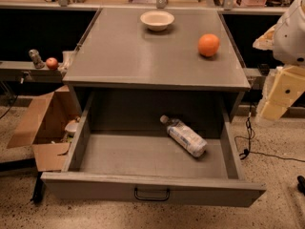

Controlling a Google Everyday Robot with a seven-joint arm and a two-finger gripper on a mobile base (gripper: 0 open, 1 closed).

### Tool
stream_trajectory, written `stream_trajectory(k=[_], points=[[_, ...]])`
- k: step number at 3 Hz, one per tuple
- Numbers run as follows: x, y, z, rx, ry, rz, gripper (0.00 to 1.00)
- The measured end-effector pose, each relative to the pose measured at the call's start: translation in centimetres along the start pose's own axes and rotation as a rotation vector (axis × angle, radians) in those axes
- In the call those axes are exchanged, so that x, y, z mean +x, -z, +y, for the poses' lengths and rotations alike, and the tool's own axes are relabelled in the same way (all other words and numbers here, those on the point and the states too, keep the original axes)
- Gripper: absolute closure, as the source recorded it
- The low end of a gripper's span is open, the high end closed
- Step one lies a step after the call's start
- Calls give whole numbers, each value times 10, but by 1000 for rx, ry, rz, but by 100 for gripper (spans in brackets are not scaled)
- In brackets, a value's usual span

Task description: Pick blue plastic bottle from top drawer and place on counter

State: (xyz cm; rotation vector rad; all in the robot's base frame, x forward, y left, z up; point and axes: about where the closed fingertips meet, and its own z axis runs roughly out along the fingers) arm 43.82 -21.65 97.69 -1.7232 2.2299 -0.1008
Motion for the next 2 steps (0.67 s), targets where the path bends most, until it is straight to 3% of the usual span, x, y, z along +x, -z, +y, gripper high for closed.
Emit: stream_trajectory(k=[1,2], points=[[0,0,0,0,0,0,0],[-3,-20,6,-39,0,-1,0]])
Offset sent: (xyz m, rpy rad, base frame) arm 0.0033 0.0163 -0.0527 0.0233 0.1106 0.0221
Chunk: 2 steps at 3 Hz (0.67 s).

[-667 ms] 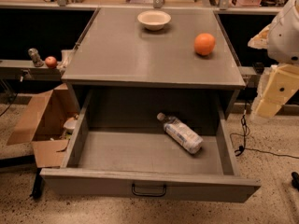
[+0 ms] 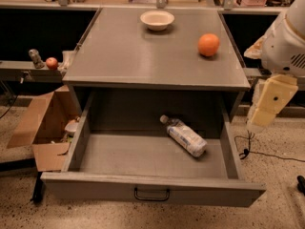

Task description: Pick blue plastic bottle from top drawer and place on counter

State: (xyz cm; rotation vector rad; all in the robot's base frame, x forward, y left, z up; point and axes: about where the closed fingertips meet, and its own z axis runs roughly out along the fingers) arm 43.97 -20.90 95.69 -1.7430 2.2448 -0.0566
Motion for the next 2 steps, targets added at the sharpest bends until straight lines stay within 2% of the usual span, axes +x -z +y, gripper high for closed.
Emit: stream_trajectory(k=[1,2], points=[[-10,-35,18,-41,-50,-49,0],[-35,-73,27,-44,-99,-142,0]])
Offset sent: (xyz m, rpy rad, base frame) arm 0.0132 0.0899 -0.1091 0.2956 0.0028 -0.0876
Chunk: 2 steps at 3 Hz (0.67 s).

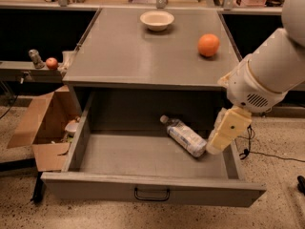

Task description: Pick blue plastic bottle from top drawer and place on counter

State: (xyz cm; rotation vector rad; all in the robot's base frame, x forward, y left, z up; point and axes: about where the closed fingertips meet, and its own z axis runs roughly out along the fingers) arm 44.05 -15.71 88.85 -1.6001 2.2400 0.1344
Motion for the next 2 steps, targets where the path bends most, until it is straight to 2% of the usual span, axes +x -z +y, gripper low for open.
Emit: stream_trajectory(k=[1,2], points=[[-21,-34,-6,-5,-47,-107,0],[-37,-64,-14,-84,-64,-209,0]])
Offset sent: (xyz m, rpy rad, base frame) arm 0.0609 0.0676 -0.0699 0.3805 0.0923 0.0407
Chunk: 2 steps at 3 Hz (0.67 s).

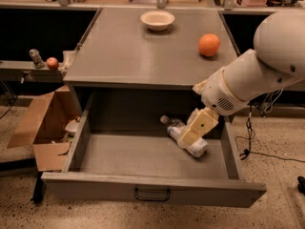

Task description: Pick blue plastic bottle from top drawer and place on counter

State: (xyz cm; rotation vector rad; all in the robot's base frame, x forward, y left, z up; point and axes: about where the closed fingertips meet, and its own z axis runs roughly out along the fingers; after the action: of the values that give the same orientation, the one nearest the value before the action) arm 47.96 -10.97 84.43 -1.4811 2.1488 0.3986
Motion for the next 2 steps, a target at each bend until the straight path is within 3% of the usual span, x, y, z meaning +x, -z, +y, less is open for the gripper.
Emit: stream_trajectory(k=[2], points=[[6,-14,-4,-16,-21,-19,0]])
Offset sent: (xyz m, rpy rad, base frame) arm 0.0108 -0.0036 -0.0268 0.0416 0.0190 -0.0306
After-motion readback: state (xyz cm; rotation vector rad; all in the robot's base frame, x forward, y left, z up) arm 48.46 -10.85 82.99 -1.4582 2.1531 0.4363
